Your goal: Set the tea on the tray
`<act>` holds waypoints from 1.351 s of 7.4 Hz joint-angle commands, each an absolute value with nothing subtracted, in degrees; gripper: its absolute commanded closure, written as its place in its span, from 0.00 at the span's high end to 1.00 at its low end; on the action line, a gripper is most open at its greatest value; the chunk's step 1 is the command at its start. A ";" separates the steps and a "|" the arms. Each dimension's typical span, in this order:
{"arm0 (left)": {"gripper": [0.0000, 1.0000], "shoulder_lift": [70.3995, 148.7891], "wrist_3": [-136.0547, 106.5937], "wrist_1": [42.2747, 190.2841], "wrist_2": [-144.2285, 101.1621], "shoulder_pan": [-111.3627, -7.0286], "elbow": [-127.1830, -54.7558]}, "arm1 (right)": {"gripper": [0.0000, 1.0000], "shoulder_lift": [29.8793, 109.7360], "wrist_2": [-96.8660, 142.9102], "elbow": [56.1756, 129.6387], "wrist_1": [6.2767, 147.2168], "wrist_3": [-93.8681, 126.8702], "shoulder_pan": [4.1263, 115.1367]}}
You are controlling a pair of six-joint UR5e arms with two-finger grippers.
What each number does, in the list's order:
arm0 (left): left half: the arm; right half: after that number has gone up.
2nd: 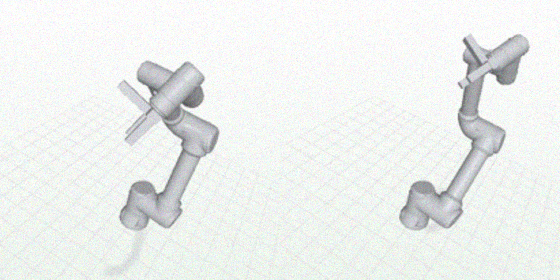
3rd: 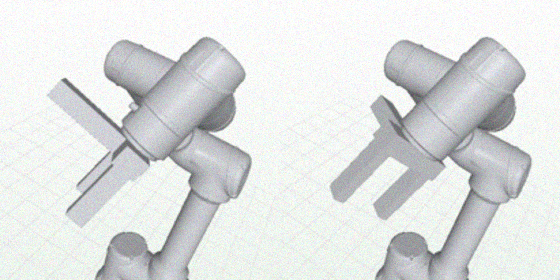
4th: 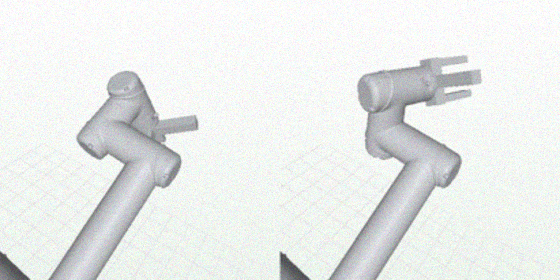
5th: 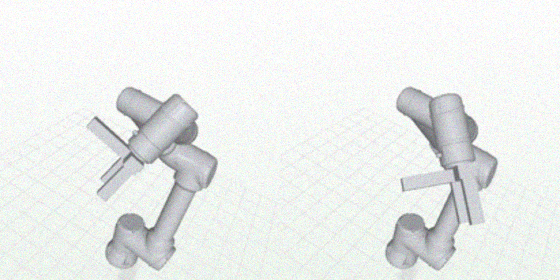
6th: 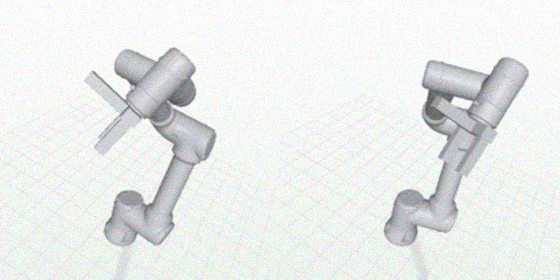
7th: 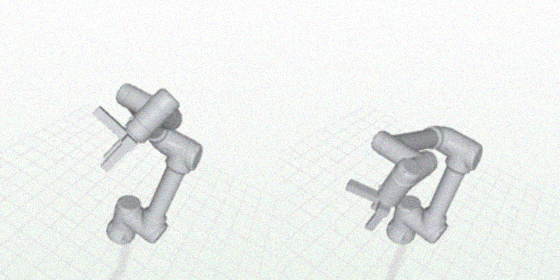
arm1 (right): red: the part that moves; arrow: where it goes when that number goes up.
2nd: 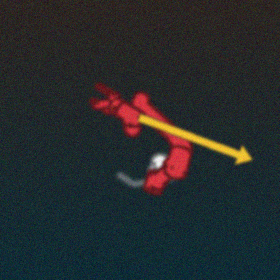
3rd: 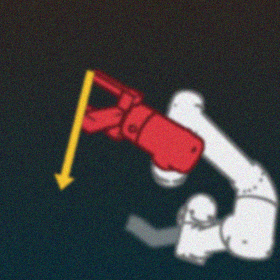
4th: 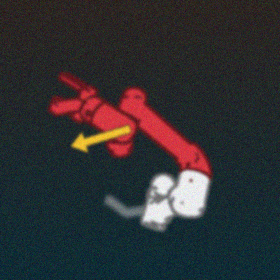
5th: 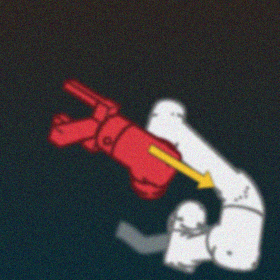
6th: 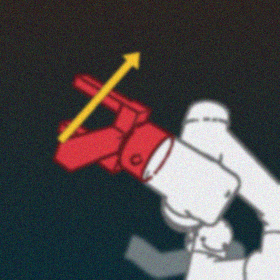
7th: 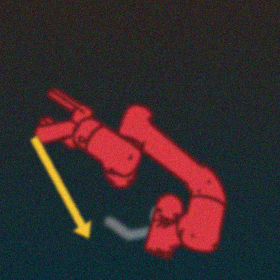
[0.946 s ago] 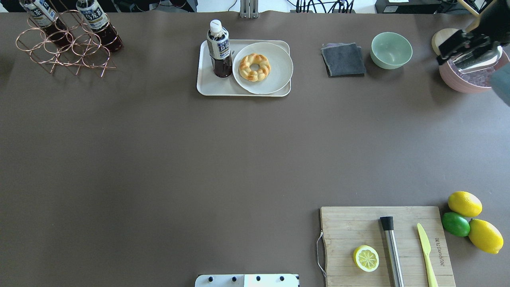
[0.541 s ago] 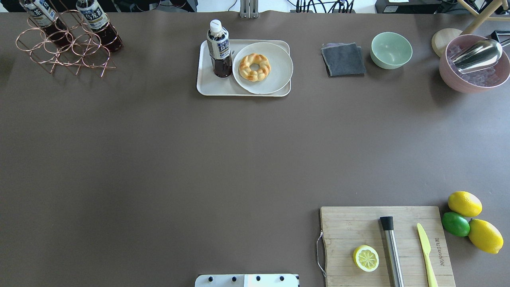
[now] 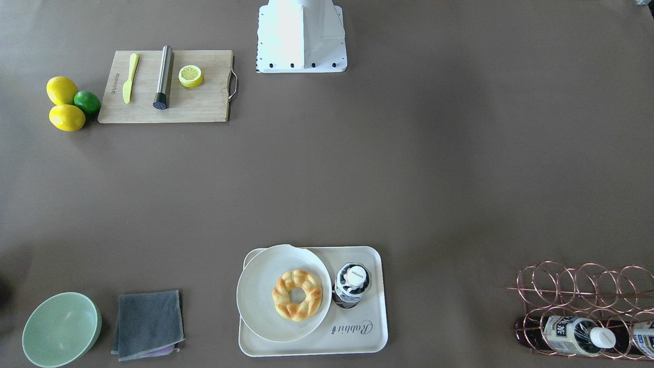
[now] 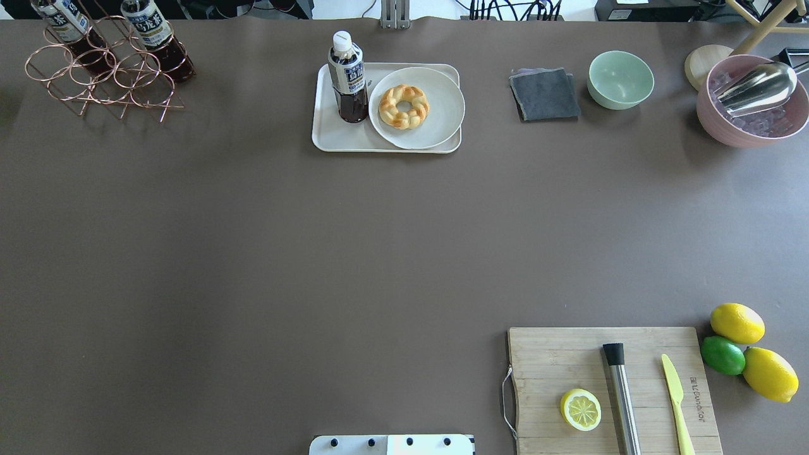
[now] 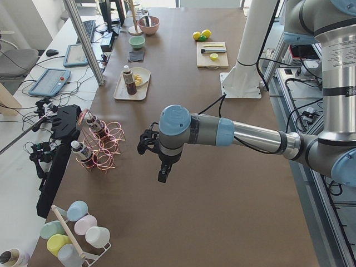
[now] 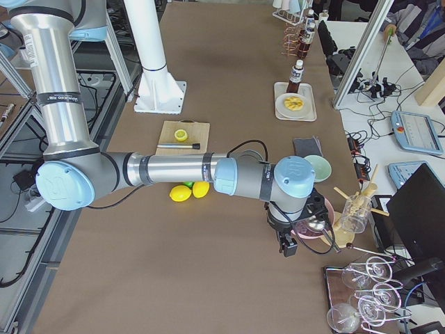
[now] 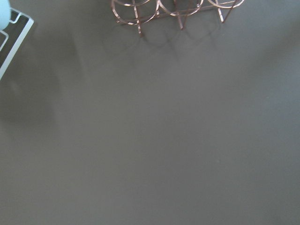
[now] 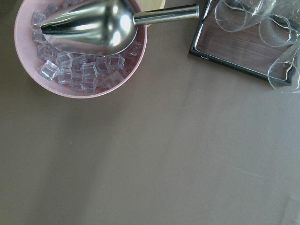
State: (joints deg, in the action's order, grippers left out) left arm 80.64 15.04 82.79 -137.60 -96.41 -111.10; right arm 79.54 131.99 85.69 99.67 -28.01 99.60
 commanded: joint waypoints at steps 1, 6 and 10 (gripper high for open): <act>0.97 78.75 15.47 83.14 -137.64 -97.38 -110.49 | 1.00 80.42 131.92 85.87 99.40 -28.56 101.86; 0.97 79.28 15.56 85.34 -133.51 -98.95 -115.72 | 1.00 82.70 127.09 89.12 99.75 -29.53 102.22; 0.97 78.93 16.08 85.43 -132.19 -100.72 -115.58 | 1.00 86.48 127.70 95.43 101.50 -29.44 102.22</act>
